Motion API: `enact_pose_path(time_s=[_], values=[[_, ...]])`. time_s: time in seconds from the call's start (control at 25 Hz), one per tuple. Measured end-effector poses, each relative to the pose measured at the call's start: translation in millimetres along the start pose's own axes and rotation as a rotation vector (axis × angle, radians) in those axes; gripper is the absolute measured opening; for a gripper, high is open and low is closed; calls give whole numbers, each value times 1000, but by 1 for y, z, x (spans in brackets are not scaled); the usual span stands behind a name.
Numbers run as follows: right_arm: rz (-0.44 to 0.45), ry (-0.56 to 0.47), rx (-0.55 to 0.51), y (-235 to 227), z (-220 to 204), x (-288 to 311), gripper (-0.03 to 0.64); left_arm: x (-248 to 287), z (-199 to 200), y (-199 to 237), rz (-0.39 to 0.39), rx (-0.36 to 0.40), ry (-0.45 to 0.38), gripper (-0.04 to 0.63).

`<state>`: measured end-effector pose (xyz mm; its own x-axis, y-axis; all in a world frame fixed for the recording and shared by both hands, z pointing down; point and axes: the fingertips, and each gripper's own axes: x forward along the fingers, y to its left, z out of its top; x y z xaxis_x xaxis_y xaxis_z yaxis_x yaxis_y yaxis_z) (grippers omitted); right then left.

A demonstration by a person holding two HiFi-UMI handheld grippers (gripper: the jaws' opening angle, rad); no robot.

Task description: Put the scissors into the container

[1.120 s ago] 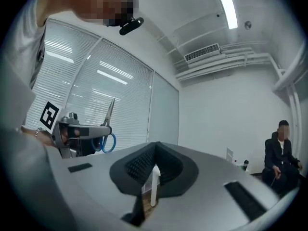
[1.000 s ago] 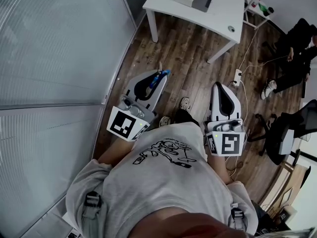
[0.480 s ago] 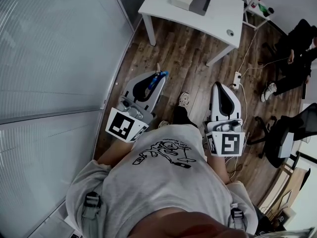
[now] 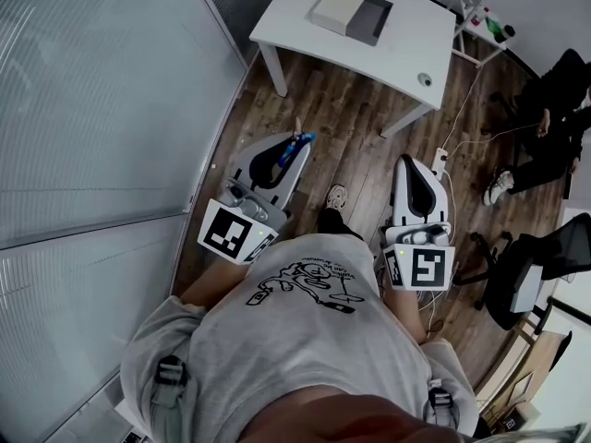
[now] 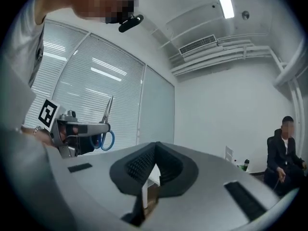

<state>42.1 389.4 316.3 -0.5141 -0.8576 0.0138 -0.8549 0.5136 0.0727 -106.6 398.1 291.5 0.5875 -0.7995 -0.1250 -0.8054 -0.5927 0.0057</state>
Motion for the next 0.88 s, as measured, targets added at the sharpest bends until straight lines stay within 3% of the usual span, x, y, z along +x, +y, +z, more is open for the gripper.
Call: enact_pose_path(time_s=[0.88], values=[[41, 1, 13, -121, -4, 86, 5, 139, -9, 29, 43, 10, 7, 49]])
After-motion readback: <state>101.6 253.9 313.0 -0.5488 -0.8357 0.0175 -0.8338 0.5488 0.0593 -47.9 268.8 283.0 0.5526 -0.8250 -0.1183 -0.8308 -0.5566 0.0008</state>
